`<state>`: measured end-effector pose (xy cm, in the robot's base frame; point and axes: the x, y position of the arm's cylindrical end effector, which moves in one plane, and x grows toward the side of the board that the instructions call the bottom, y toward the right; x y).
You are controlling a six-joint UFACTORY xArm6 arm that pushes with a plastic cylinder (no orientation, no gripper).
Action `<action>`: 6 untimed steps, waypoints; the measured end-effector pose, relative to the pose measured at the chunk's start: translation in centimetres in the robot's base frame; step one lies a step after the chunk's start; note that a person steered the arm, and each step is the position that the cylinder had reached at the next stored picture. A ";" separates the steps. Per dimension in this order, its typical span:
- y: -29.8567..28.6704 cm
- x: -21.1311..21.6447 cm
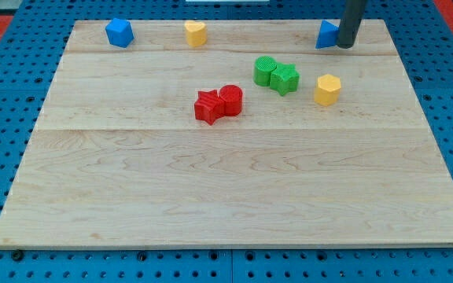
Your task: Nudge the blue triangle down a bit
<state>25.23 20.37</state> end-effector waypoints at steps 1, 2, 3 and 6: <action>-2.8 -1.7; -5.2 -1.7; -0.9 -1.7; -6.4 -5.4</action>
